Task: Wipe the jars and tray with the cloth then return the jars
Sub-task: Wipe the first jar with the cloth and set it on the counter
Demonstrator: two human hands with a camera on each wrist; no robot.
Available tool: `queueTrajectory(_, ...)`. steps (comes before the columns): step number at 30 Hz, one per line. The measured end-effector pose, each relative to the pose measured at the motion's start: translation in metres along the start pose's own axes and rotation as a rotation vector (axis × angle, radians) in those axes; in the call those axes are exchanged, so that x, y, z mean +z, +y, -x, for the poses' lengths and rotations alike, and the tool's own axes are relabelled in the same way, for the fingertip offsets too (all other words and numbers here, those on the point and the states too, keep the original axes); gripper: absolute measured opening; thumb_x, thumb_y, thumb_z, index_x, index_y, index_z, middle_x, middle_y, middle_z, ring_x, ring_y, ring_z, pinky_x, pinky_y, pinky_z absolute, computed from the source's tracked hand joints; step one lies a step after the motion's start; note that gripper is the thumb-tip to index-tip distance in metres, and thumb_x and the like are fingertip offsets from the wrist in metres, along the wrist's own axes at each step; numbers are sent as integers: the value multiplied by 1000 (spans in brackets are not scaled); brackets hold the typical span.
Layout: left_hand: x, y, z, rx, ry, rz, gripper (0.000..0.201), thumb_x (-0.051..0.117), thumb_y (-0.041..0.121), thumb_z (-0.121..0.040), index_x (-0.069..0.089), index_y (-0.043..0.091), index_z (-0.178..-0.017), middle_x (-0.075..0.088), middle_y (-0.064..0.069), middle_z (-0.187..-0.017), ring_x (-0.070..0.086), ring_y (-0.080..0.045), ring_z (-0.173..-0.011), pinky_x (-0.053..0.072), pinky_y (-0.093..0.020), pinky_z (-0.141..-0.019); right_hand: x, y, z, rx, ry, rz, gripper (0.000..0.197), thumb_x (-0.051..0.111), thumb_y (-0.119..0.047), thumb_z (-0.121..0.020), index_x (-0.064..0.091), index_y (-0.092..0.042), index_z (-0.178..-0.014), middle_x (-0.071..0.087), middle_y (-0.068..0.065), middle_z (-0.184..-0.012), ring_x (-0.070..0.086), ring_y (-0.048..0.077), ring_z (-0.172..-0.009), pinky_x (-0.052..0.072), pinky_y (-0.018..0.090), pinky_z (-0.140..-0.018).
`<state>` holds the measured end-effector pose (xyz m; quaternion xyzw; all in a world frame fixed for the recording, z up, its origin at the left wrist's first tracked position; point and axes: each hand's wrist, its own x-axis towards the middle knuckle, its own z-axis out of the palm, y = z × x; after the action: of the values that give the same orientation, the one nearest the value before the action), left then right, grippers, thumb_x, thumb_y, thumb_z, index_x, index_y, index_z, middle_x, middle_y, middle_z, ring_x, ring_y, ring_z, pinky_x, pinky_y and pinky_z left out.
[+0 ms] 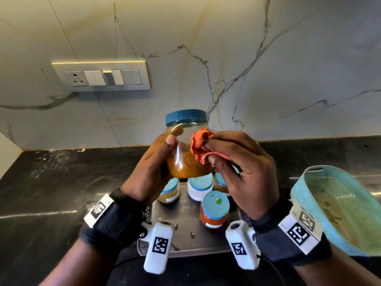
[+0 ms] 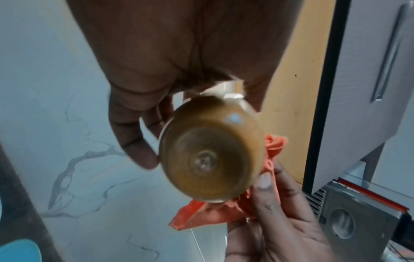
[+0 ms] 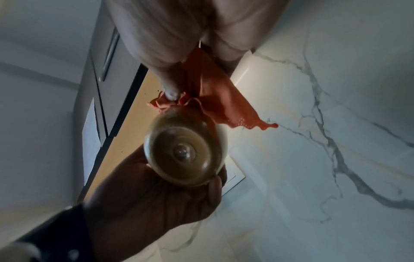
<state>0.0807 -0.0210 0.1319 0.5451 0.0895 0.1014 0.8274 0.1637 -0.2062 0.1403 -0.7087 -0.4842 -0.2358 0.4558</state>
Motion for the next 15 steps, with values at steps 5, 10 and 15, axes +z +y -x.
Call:
queueTrajectory(5,2,5,4,25,0,-143,94,89,56,-65,50,11,-137,68,-16,-129,68,-37,-116,56,-54,-96,4,-13,9,-214,-196,156,23,57,-11,-103,73,-12,-119,69,9,-119,66,25,-110,51,36,-99)
queueTrajectory(10,1,-1,4,32,23,-146,77,85,55,-72,56,7,-125,71,-16,-119,69,-35,-111,56,-49,-92,-4,0,-7,-100,-119,115,21,66,-9,-95,74,-8,-115,69,9,-113,66,21,-105,53,33,-96)
queueTrajectory(15,4,1,2,52,69,-102,72,85,52,-71,56,10,-121,73,-11,-108,71,-29,-101,58,-49,-87,-2,-7,-1,-120,-110,94,21,67,-4,-94,74,-8,-114,69,9,-114,66,24,-105,52,37,-96)
